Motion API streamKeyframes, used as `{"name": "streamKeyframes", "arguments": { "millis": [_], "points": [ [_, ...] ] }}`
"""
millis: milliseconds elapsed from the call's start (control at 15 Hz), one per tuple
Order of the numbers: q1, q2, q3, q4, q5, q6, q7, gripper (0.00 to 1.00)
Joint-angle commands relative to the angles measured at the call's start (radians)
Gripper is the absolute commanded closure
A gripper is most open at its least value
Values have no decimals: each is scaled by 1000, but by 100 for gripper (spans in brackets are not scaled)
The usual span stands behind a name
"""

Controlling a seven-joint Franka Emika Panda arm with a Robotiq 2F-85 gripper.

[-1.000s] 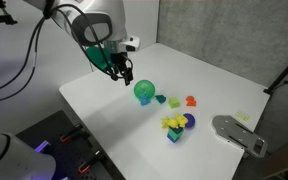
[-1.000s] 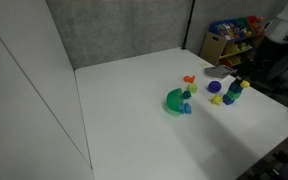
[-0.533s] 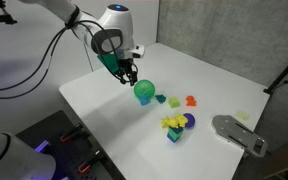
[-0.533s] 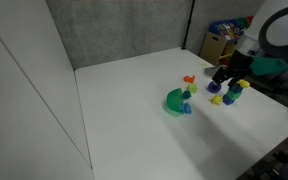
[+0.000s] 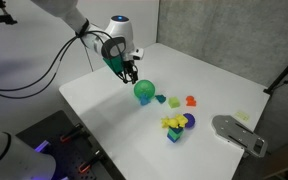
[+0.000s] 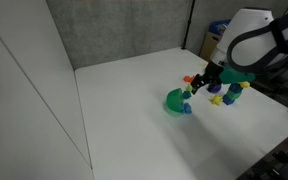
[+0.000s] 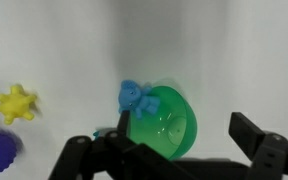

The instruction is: Place the bowl on its bottom, the put the green object in it

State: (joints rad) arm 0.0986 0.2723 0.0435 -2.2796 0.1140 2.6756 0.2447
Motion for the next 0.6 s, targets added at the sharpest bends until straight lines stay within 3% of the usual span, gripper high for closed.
{"name": "streamKeyframes", "arguments": {
  "millis": [0, 533],
  "points": [
    [45, 116, -31, 104, -61, 43, 88, 0],
    [155, 371, -126, 331, -103, 89, 196, 0]
  ]
}}
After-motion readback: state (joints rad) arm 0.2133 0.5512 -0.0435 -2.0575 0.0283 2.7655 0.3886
